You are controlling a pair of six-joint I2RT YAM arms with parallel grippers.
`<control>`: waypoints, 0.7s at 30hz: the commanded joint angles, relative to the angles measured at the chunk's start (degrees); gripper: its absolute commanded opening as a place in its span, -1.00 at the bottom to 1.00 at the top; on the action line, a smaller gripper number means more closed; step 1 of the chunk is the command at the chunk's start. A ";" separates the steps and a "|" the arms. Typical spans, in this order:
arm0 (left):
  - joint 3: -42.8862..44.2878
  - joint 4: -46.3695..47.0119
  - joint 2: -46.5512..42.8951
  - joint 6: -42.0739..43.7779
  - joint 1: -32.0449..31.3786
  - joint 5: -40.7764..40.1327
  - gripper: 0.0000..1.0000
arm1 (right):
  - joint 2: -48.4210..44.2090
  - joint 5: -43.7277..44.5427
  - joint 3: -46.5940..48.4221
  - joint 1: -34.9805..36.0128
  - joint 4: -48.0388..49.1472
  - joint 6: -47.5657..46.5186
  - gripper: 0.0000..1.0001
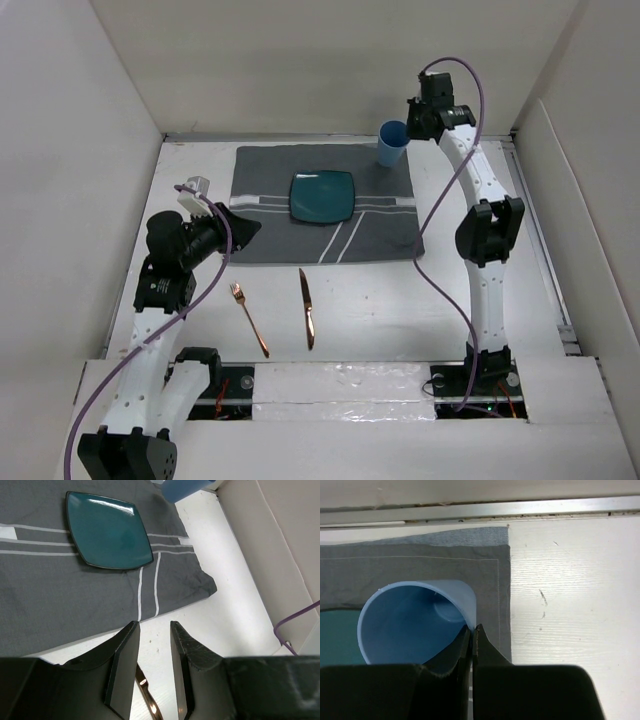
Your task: Set the dinner table for one person
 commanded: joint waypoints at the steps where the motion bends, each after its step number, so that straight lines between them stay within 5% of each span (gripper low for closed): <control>1: -0.10 2.90 0.17 -0.03 0.26 0.80 -0.44 | 2.14 -0.57 2.37 -1.38 0.52 -0.62 -1.00; 14: -0.01 2.73 0.17 0.06 0.26 0.27 -0.43 | 6.63 -0.75 3.00 -1.91 1.49 0.61 -0.98; 21: 0.08 2.64 0.53 0.14 0.26 0.01 -0.43 | 3.03 -1.63 0.19 -1.91 4.21 1.66 -0.28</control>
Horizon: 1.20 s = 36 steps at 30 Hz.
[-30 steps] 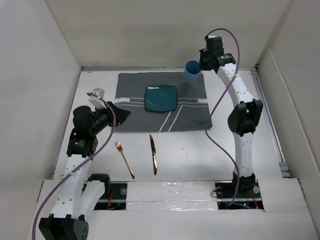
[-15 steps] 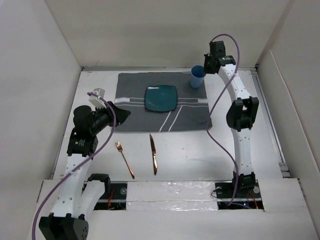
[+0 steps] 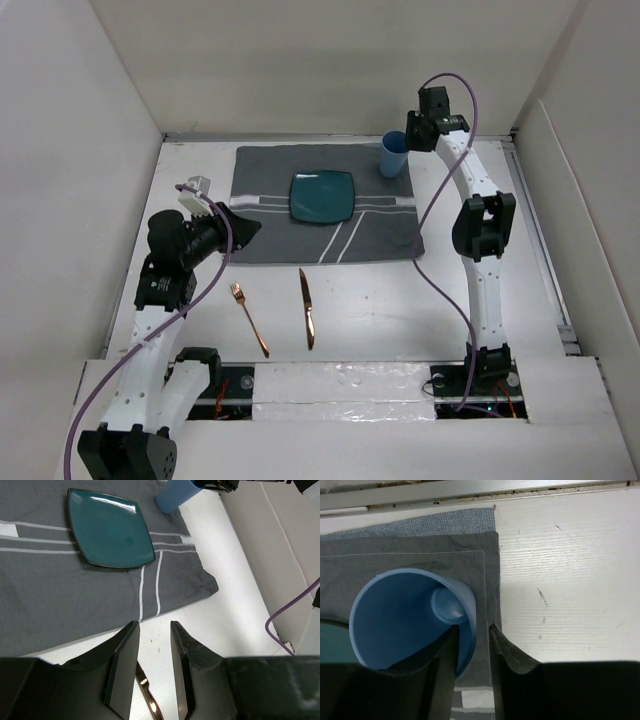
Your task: Set the dinner table for one person
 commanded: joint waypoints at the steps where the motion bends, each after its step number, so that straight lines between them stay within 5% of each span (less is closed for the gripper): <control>1: 0.17 2.64 0.04 0.14 0.26 0.08 -0.43 | -4.64 -0.78 -0.93 0.06 3.16 0.71 -0.25; 10: 0.17 2.64 0.22 0.06 0.26 0.42 -0.42 | -12.64 -0.78 -2.86 0.58 5.27 1.15 -0.09; 16: 0.08 2.99 0.22 -0.12 0.26 0.60 -0.42 | -26.40 -0.25 -14.36 1.82 10.72 0.97 -0.10; 17: 0.08 2.91 0.31 -0.12 0.26 0.51 -0.42 | -29.06 -0.51 -16.91 3.56 13.42 0.36 -0.15; 20: -0.27 3.26 0.05 -0.29 0.26 0.95 -0.44 | -41.50 -1.83 -33.06 7.34 20.97 -0.26 -0.79; 21: -0.27 3.34 -0.21 -0.29 0.26 0.95 -0.46 | -45.13 -1.74 -38.24 11.53 23.36 -0.17 -0.99; 25: -0.19 2.90 -0.66 -0.21 0.26 -0.01 -0.92 | -61.84 2.98 -70.54 26.57 37.16 3.24 -1.00; 28: -0.10 2.82 -1.10 -0.38 0.26 -0.63 -1.00 | -68.54 8.42 -82.71 39.72 41.48 8.78 -1.00; 36: -0.01 2.29 -2.59 -0.56 0.26 -2.30 -1.00 | -62.41 25.32 -85.07 63.68 35.70 18.63 -1.00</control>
